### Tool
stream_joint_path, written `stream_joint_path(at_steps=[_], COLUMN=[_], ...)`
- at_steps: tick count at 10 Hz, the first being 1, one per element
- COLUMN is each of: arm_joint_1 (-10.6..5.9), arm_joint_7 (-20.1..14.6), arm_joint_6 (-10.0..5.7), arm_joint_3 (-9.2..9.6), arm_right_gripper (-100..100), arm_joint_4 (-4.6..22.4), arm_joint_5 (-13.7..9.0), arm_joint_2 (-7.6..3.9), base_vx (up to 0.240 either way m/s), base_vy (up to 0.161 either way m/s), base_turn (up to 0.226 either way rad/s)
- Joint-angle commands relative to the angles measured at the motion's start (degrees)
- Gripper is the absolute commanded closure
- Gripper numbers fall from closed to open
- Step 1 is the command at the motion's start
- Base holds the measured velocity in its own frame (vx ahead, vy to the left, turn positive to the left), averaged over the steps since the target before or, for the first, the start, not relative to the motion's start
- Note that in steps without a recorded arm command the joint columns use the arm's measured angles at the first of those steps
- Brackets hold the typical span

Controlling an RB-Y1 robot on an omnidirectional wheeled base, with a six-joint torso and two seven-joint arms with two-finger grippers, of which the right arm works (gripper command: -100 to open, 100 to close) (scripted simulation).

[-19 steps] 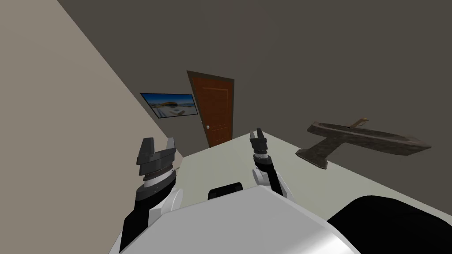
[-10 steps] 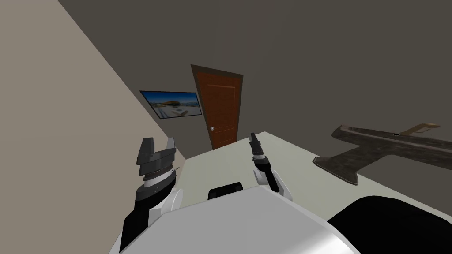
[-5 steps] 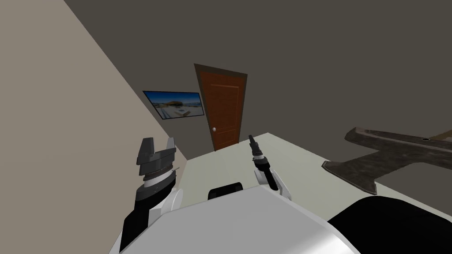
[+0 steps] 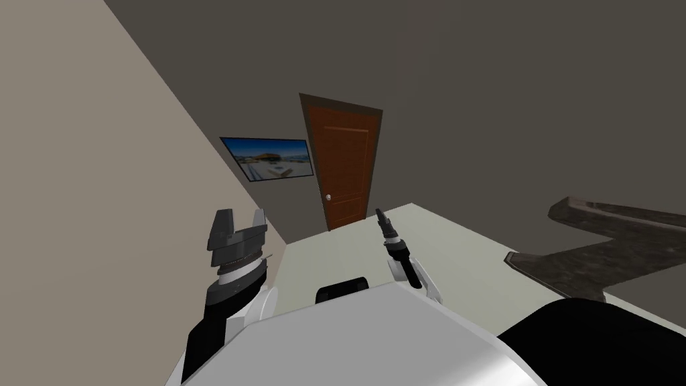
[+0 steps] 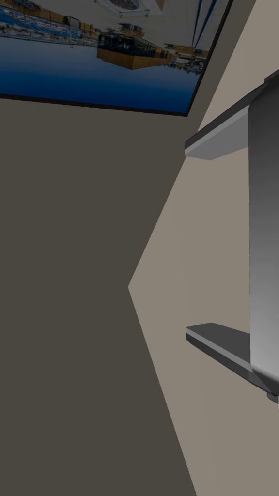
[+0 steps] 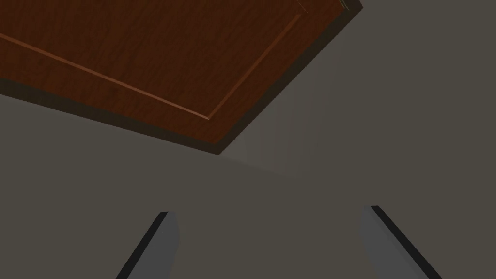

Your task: Pull the door open

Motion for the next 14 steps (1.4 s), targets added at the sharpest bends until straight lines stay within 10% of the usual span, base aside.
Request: stream_joint_path(at_steps=[1, 14], arm_joint_1=[-0.64, -4.07], arm_joint_7=[1.9, 15.7], arm_joint_6=[-0.57, -3.85], arm_joint_3=[-0.64, -6.45], arm_right_gripper=[-100, -100], arm_joint_4=[2.2, 17.9], arm_joint_5=[0.8, 7.2], arm_joint_2=[-0.09, -0.64], base_vx=[0.104, 0.108], base_vy=[0.068, 0.065], base_turn=[0.052, 0.052])
